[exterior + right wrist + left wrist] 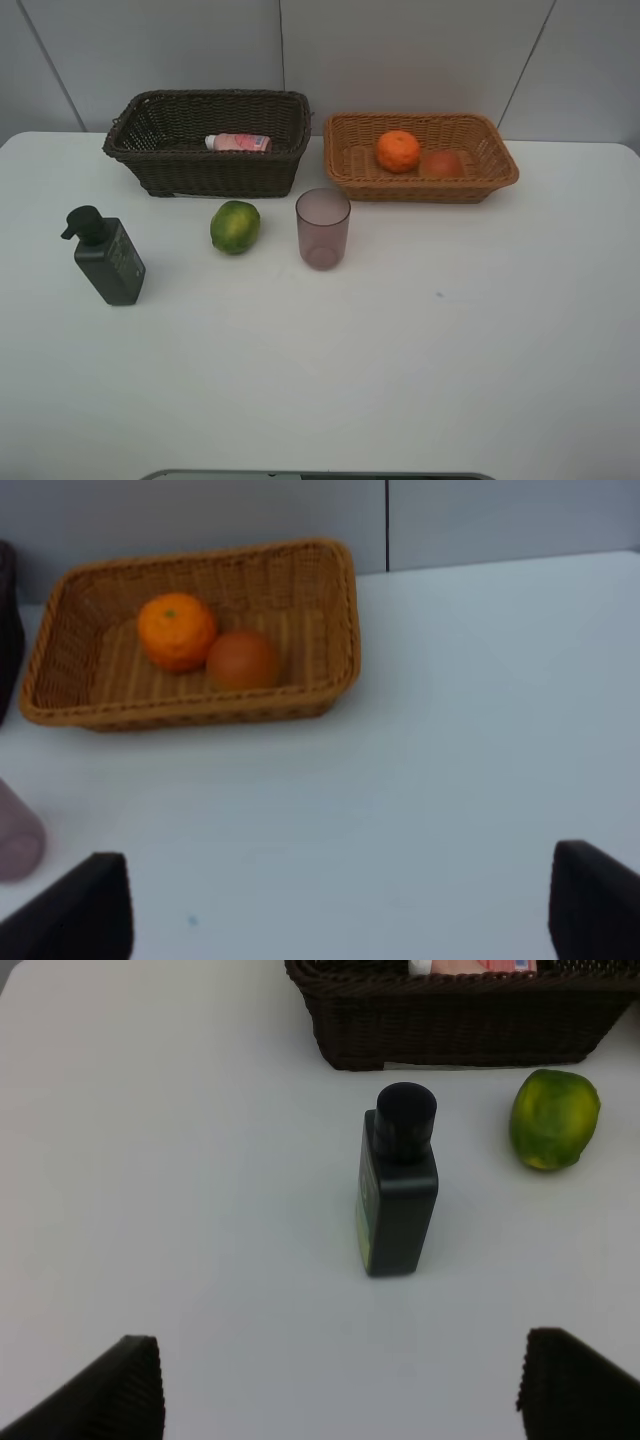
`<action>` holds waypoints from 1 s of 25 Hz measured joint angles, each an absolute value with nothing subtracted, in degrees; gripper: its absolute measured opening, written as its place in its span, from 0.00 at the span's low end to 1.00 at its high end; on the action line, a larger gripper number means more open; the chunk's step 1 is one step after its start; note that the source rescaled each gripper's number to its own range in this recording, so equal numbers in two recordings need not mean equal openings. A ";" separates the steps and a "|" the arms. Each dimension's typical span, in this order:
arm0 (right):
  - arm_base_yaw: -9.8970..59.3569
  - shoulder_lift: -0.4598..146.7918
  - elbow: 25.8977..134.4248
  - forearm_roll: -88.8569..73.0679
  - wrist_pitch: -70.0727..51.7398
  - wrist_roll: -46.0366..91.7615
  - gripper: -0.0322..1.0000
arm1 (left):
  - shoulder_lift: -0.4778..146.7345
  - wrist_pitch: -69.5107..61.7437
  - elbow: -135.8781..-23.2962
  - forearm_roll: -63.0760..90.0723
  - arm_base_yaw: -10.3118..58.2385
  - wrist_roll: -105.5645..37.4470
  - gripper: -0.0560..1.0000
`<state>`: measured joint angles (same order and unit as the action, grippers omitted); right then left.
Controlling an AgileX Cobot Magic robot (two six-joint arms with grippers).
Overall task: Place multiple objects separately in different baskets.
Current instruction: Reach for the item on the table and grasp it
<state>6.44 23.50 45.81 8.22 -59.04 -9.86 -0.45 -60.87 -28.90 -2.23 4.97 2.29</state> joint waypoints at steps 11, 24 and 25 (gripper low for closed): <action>6.44 3.98 39.24 8.11 -59.61 -9.86 0.82 | -0.45 -60.87 -28.90 -2.23 4.97 2.29 0.92; 6.44 0.07 30.64 6.21 -59.61 -9.84 0.82 | -0.45 -60.85 -28.90 -2.23 4.97 2.29 0.92; 6.44 0.07 30.29 6.21 -60.13 -9.84 0.82 | -0.45 -60.85 -28.90 -2.23 4.97 2.29 0.92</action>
<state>6.44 0.07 30.29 6.21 -60.13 -9.84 -0.45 -60.85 -28.90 -2.23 4.97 2.29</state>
